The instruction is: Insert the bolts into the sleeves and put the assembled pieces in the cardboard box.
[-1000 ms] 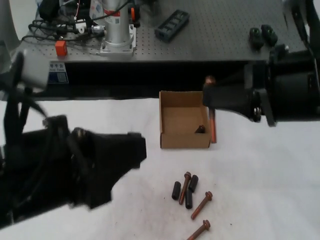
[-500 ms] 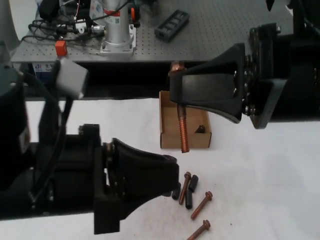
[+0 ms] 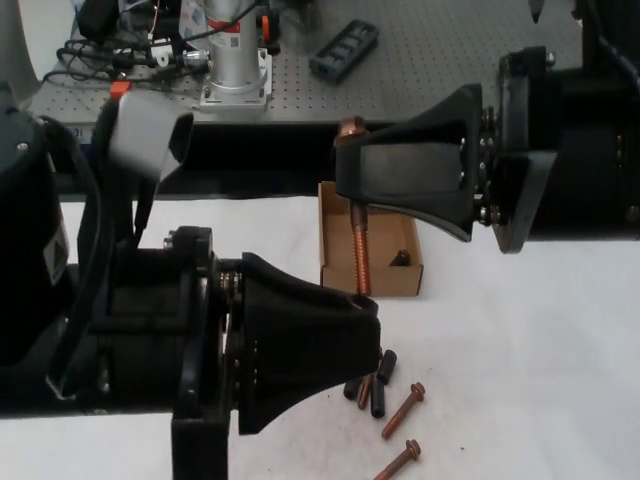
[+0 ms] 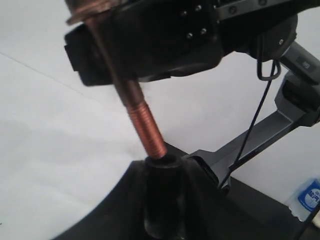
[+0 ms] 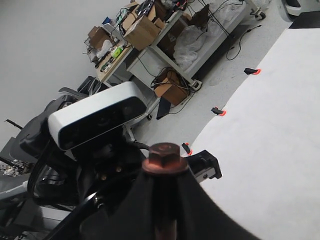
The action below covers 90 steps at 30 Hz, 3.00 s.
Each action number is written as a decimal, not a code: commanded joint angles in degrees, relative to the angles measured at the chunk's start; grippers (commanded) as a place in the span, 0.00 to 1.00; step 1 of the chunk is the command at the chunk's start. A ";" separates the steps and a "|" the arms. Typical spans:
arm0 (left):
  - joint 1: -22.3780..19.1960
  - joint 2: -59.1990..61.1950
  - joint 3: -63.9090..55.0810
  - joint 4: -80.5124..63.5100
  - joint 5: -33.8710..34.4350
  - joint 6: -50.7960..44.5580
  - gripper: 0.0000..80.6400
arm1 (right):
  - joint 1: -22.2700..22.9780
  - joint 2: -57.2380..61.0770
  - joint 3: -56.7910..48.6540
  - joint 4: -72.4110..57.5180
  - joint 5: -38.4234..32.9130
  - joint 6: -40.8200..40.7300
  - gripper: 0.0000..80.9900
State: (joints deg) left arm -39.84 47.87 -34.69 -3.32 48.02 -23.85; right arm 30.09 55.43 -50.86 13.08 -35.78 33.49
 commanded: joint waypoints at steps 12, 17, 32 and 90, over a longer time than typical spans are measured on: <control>-0.19 -0.28 -0.31 -1.93 -0.28 0.61 0.01 | 0.07 0.47 -0.17 -4.00 1.66 0.26 0.00; -0.19 -0.28 -0.31 -2.53 -2.99 0.61 0.01 | 0.07 0.47 -0.17 -3.19 1.30 0.26 0.00; -0.19 -0.28 -0.31 -3.27 -8.64 -0.33 0.01 | 0.07 0.47 -0.17 -3.18 -1.24 0.34 0.00; -0.19 -0.28 -0.31 -10.97 -16.08 13.61 0.01 | 0.07 0.31 -0.17 -3.63 -6.20 -1.33 0.00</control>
State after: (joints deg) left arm -40.30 47.87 -34.19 -10.34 35.23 -13.61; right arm 29.77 55.90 -50.86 7.23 -37.41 30.42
